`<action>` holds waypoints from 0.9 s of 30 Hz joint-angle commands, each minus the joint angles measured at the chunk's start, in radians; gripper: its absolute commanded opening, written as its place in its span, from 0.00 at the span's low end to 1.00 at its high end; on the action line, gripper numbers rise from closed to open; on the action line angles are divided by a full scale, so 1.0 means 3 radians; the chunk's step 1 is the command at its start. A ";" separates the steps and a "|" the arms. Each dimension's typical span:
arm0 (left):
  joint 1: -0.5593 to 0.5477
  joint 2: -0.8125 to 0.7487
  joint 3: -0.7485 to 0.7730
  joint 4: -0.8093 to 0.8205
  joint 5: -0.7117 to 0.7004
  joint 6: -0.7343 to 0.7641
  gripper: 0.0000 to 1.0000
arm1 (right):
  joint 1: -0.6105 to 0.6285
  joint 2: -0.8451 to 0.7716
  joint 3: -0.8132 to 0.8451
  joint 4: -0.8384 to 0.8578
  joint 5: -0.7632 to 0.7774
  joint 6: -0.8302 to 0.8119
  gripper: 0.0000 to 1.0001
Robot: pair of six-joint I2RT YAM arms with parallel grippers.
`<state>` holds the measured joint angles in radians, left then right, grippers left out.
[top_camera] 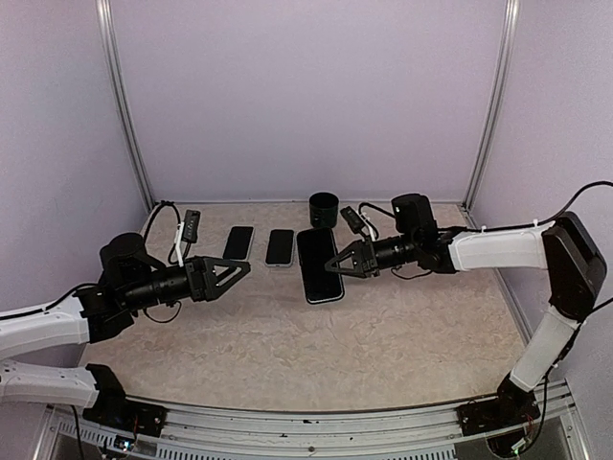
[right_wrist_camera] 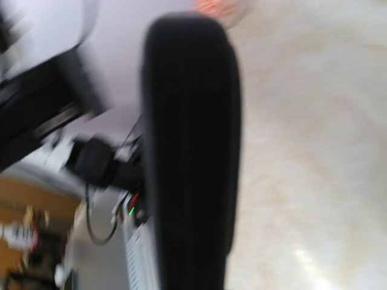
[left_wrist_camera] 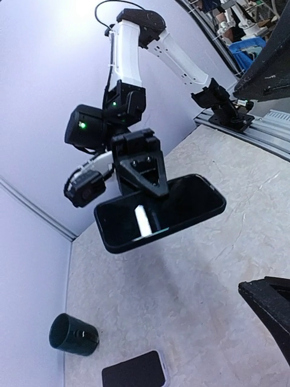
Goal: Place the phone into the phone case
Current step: Pass from the left arm to the right, then place the phone with the phone case at the center of the board.
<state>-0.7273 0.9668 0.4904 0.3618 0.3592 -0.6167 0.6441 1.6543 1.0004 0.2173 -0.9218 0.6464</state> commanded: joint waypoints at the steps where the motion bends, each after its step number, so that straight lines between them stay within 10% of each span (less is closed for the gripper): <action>1: 0.0115 -0.0286 -0.0093 -0.0304 -0.0239 -0.0018 0.99 | -0.0291 0.0330 0.0279 -0.0100 0.0015 0.0327 0.00; 27: 0.0241 -0.0631 -0.0200 -0.0534 -0.0391 -0.0072 0.99 | -0.0743 0.2407 0.2718 -0.1315 0.0108 0.0355 0.00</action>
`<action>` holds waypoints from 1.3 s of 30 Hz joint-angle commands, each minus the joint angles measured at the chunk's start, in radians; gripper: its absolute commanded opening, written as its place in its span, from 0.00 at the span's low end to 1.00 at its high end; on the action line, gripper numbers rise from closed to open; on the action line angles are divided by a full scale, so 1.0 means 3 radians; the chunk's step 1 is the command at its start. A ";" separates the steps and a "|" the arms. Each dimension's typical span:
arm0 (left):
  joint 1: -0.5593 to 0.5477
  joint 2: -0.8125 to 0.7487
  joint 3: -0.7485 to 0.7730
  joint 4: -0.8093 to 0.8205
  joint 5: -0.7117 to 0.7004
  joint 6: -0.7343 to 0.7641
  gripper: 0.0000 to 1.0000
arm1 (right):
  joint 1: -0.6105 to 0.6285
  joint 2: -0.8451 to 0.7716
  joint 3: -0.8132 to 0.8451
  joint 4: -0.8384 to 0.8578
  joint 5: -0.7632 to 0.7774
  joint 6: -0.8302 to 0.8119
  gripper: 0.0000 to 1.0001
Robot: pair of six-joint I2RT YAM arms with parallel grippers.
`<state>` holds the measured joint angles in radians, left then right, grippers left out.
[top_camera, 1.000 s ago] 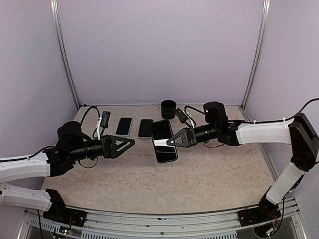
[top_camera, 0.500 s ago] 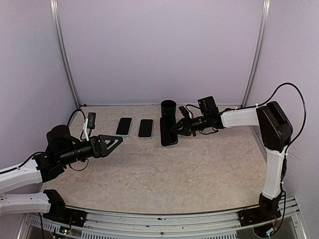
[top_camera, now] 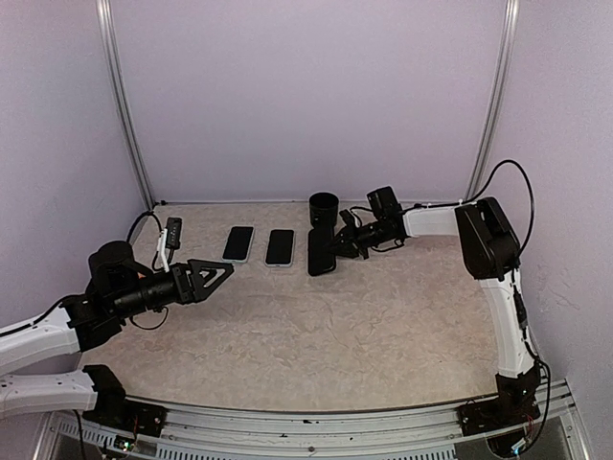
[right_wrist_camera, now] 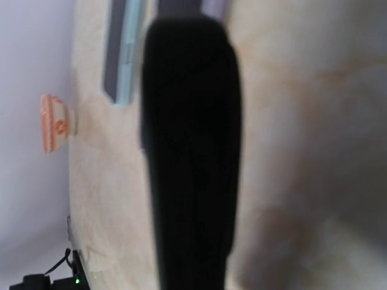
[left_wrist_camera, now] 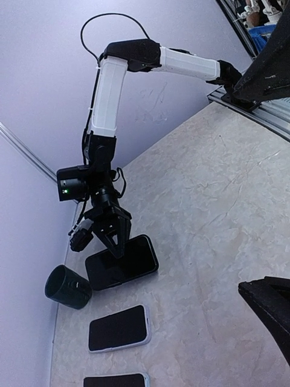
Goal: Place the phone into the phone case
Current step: Place the phone with the phone case at the center of the board.
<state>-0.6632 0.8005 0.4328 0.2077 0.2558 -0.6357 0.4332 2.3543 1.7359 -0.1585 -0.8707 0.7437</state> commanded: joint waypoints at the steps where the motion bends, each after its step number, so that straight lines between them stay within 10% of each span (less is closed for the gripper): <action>1: 0.0032 -0.0084 -0.0010 -0.0025 -0.0049 -0.0005 0.99 | -0.0046 0.0104 0.0309 -0.0066 -0.0052 0.0043 0.00; 39: 0.0038 -0.0115 -0.0175 0.0043 -0.0117 -0.0103 0.99 | -0.0334 0.0850 0.1057 -0.0055 -0.0171 0.0272 0.00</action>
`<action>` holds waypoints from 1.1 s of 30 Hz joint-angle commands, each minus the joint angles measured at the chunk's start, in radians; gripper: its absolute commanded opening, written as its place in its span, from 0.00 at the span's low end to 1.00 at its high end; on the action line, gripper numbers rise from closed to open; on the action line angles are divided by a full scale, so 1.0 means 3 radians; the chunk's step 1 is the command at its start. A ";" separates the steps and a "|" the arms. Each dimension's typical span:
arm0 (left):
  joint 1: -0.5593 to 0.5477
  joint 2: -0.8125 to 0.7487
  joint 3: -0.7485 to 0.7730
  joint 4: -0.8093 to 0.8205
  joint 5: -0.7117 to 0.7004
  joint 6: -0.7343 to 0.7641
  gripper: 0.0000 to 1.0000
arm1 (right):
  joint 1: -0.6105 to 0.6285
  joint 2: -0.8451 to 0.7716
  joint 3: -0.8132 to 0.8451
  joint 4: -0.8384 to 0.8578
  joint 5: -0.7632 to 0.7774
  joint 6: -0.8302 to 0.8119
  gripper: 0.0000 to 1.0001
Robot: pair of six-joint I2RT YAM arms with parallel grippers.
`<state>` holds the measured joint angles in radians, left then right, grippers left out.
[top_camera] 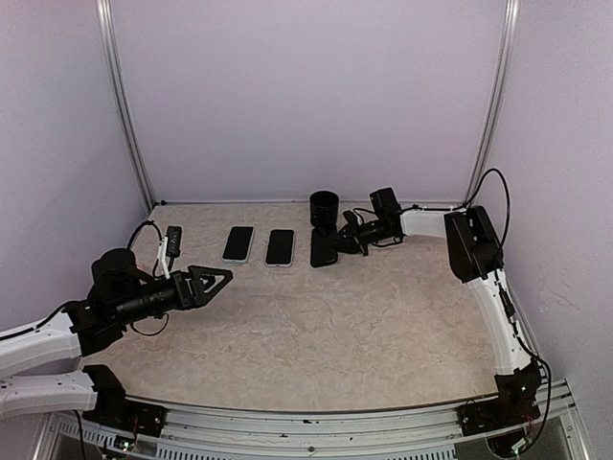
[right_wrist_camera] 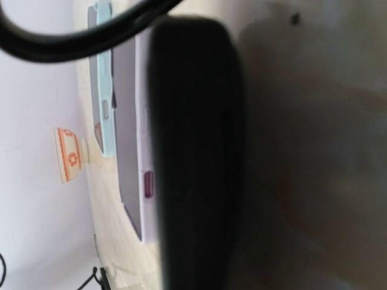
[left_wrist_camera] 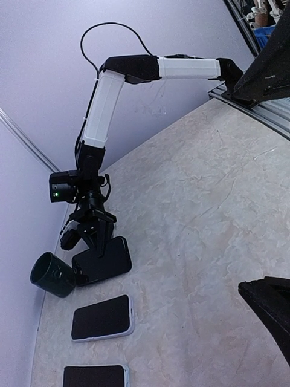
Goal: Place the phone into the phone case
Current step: Place the phone with the phone case at the center of the board.
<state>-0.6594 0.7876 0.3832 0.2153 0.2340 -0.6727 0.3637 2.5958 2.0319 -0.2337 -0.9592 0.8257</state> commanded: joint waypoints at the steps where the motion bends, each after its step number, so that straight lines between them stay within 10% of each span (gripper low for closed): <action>1: 0.0025 -0.0087 -0.0009 0.0009 -0.0055 0.0025 0.99 | -0.0098 0.0022 0.0041 0.0192 0.0092 0.0007 0.00; 27: 0.0025 -0.0007 -0.0089 0.0162 -0.0016 -0.0028 0.99 | -0.0184 -0.0096 -0.0039 -0.0125 -0.0383 -0.0055 0.00; 33: 0.0025 0.0040 -0.0096 0.0218 0.0018 -0.0060 0.99 | -0.0200 -0.0014 0.0078 -0.0298 -0.0298 -0.0165 0.13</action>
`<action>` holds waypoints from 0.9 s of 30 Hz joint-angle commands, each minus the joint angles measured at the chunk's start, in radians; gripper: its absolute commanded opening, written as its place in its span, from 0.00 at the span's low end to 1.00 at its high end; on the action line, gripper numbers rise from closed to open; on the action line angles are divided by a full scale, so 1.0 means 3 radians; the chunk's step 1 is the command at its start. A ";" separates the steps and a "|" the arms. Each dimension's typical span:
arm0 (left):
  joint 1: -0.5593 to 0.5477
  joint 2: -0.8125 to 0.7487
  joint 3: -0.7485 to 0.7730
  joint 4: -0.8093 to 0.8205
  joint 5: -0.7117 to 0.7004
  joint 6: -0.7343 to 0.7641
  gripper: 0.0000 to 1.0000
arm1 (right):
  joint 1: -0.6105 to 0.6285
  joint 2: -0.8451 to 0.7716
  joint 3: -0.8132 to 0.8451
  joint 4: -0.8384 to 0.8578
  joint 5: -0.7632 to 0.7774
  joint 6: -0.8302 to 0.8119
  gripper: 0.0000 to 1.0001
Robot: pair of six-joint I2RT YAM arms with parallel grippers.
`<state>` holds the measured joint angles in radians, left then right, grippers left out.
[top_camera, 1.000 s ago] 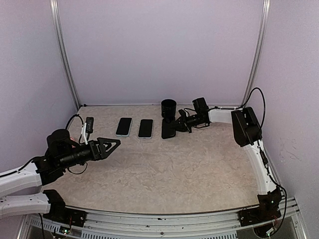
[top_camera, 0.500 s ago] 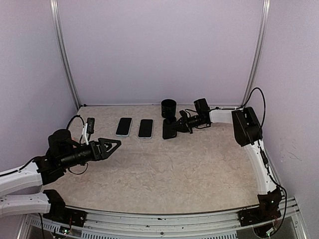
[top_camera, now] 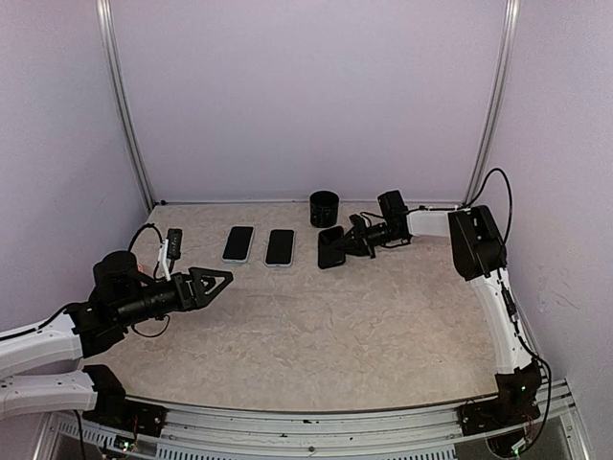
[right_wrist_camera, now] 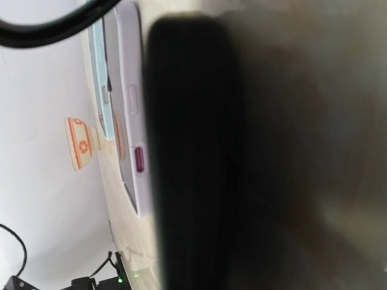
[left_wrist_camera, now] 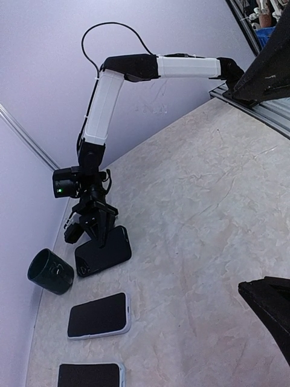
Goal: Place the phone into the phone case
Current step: Place the phone with the phone case at the center of the board.
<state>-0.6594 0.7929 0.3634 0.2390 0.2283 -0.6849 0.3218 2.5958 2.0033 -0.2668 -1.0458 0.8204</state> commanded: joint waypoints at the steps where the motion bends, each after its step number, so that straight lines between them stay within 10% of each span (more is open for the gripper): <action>1: 0.0025 0.0026 -0.0030 0.0137 0.0044 -0.0019 0.99 | -0.0064 0.0001 0.0213 -0.0266 0.0020 -0.0200 0.16; 9: 0.0027 -0.0006 -0.0040 0.0121 0.0026 -0.0008 0.99 | -0.0110 -0.0115 0.0258 -0.0674 0.0444 -0.0591 0.49; 27: 0.0027 0.0110 0.0031 0.0189 0.0062 -0.0002 0.99 | -0.0014 -0.0412 -0.0308 -0.0618 0.0588 -0.0812 0.50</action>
<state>-0.6594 0.8169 0.3626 0.2623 0.2329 -0.6880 0.3061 2.4981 1.9385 -0.4282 -0.9092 0.6006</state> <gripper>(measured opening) 0.989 0.500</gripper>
